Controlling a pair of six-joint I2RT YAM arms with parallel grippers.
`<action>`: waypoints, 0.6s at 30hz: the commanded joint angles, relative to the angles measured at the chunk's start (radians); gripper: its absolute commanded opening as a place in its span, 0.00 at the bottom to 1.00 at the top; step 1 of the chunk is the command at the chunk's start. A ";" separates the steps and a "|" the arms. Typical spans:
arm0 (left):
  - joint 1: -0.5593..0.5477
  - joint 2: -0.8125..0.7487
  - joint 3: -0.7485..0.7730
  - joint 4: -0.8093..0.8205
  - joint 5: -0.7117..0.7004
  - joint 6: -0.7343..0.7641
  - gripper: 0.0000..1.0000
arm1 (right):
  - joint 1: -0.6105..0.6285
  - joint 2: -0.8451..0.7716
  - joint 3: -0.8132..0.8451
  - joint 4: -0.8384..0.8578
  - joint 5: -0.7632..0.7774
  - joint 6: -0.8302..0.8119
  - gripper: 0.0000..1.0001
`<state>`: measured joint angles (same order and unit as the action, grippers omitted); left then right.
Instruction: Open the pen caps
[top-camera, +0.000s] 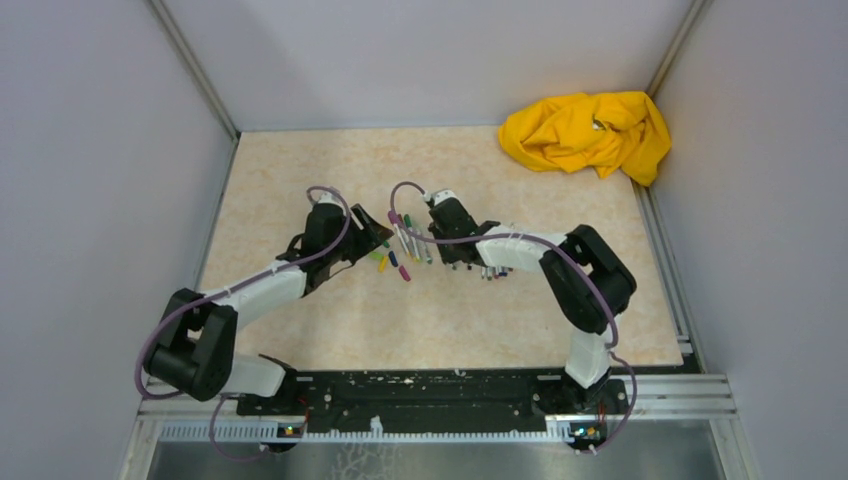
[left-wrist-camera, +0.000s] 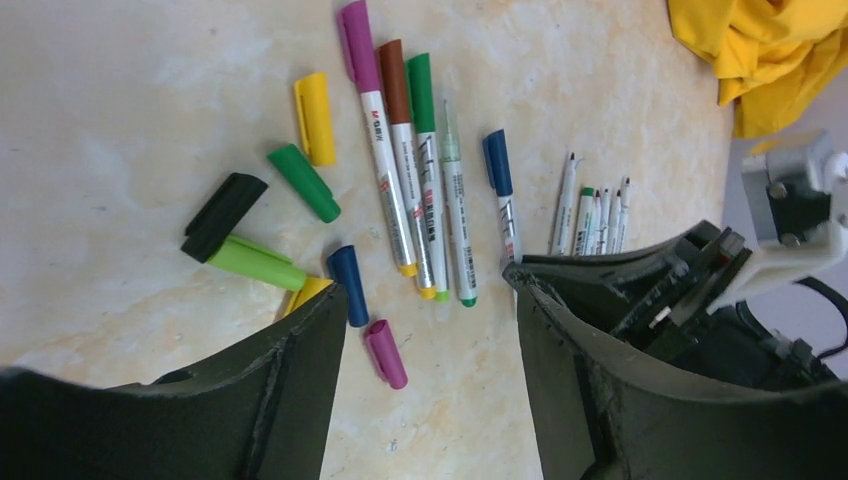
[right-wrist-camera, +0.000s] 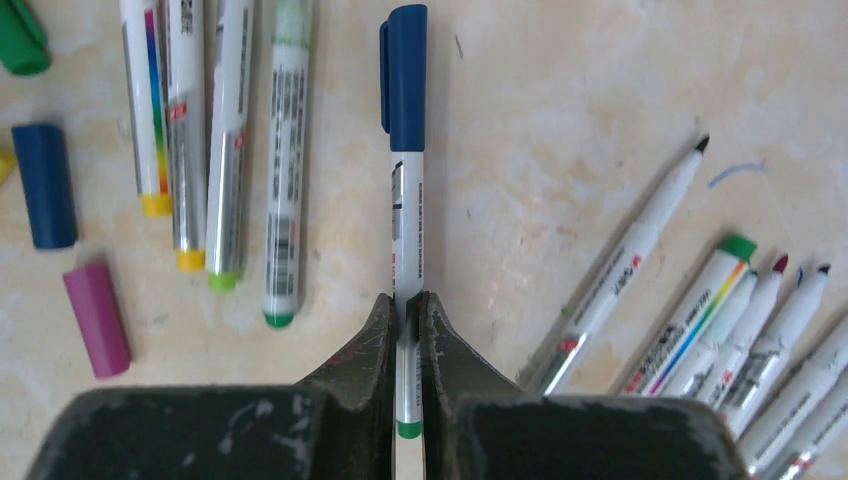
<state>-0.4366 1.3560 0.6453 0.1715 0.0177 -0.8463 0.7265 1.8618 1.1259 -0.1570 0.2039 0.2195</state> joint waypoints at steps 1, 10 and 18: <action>-0.016 0.056 -0.002 0.143 0.109 -0.033 0.69 | 0.018 -0.157 -0.079 0.068 -0.038 0.034 0.00; -0.094 0.157 0.062 0.211 0.150 -0.075 0.70 | 0.084 -0.289 -0.180 0.116 -0.078 0.099 0.00; -0.124 0.188 0.074 0.230 0.134 -0.108 0.70 | 0.151 -0.325 -0.197 0.137 -0.072 0.126 0.00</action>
<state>-0.5488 1.5288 0.6891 0.3603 0.1505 -0.9314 0.8501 1.5967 0.9352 -0.0818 0.1368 0.3168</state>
